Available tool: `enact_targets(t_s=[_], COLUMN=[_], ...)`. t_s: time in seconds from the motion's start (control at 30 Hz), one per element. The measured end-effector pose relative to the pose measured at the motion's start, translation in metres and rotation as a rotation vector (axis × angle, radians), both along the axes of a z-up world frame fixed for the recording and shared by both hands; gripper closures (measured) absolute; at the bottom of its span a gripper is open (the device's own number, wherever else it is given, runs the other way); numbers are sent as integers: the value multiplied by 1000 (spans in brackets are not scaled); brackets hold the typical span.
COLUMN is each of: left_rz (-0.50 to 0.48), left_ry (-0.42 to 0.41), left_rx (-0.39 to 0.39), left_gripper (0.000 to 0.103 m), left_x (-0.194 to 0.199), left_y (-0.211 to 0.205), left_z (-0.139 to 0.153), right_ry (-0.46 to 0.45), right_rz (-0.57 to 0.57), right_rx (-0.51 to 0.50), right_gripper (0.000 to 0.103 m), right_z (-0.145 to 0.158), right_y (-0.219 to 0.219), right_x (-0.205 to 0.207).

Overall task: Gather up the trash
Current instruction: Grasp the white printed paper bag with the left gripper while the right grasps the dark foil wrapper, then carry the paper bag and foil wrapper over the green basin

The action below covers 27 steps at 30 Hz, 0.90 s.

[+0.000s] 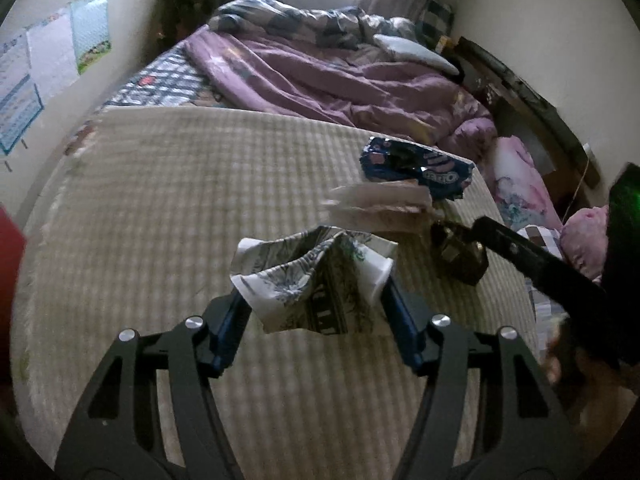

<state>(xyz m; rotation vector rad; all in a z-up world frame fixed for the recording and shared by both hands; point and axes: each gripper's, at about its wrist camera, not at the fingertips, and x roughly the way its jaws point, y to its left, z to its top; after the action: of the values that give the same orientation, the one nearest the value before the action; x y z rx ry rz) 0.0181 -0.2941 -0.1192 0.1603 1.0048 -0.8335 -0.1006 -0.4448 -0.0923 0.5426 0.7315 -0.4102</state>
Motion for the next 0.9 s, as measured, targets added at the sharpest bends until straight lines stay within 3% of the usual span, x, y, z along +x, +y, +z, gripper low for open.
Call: enact_targets(t_s=[0.17, 0.23, 0.37, 0.6, 0.9], left_rz=[48, 68, 115, 183, 247], left_ry=[-31, -46, -66, -91, -138], left_rx=[-23, -28, -43, -72, -79], left_gripper=[42, 42, 42, 42, 42], left_x=[-11, -13, -11, -9, -11], left_y=[32, 46, 66, 101, 137], left_z=[13, 18, 27, 41, 55], right_ry=[54, 61, 91, 80, 39], right_rz=[-31, -30, -17, 6, 139], right_rx=[58, 71, 14, 25, 41], right_gripper=[33, 38, 40, 41, 41], right_z=[-18, -22, -19, -14, 7], right_y=[-8, -6, 7, 31, 93], right_x=[9, 11, 15, 7, 16])
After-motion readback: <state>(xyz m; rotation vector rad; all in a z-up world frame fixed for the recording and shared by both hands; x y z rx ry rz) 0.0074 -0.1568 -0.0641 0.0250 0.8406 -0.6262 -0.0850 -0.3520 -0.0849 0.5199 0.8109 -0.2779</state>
